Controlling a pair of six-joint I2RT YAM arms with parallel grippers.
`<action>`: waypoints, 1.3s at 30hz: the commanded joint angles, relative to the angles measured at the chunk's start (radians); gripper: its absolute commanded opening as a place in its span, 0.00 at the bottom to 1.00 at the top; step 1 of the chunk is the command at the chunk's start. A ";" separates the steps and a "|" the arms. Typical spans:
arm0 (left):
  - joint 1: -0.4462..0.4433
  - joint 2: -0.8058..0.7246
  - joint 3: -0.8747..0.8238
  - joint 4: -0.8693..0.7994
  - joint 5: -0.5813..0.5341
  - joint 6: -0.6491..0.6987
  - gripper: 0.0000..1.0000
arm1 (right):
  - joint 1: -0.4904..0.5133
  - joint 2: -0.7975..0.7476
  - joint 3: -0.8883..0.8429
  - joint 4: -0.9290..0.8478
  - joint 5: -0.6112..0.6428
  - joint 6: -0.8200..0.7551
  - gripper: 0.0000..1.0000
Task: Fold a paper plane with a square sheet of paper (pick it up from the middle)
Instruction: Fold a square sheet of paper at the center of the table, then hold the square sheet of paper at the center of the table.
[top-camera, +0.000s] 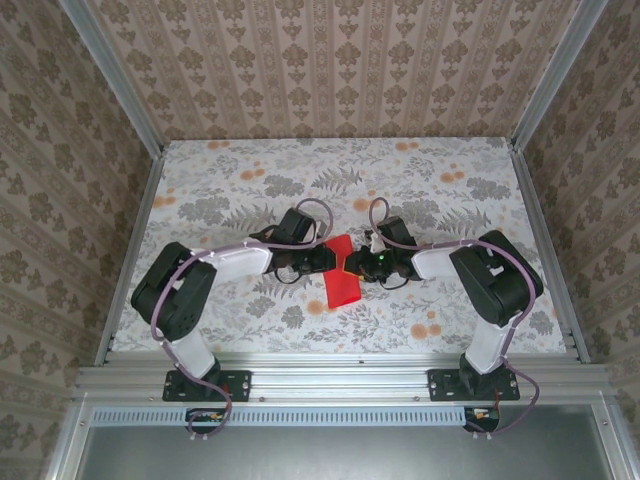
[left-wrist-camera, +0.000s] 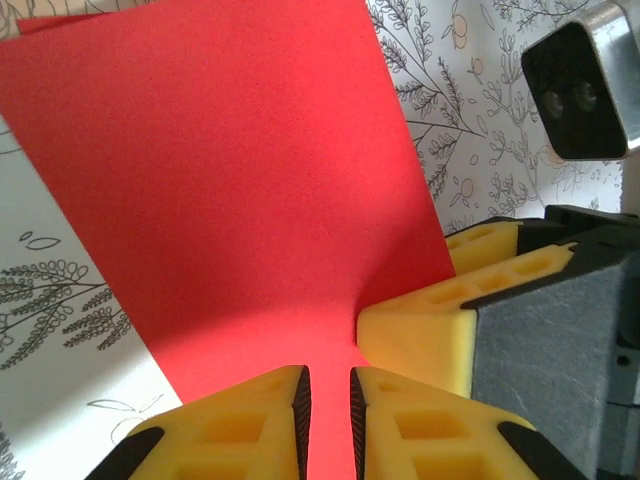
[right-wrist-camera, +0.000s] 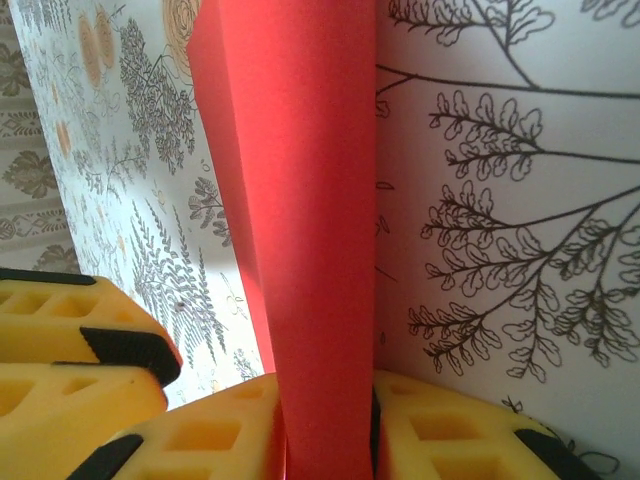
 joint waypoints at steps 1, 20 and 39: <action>-0.005 0.027 0.021 0.011 -0.012 0.005 0.21 | -0.010 -0.019 -0.019 -0.025 0.045 -0.036 0.30; -0.007 0.119 0.034 0.017 -0.010 0.028 0.18 | -0.028 -0.101 0.015 -0.195 0.085 -0.136 0.46; -0.009 0.163 0.094 0.026 0.025 0.033 0.18 | -0.036 -0.061 0.192 -0.499 0.201 -0.375 0.51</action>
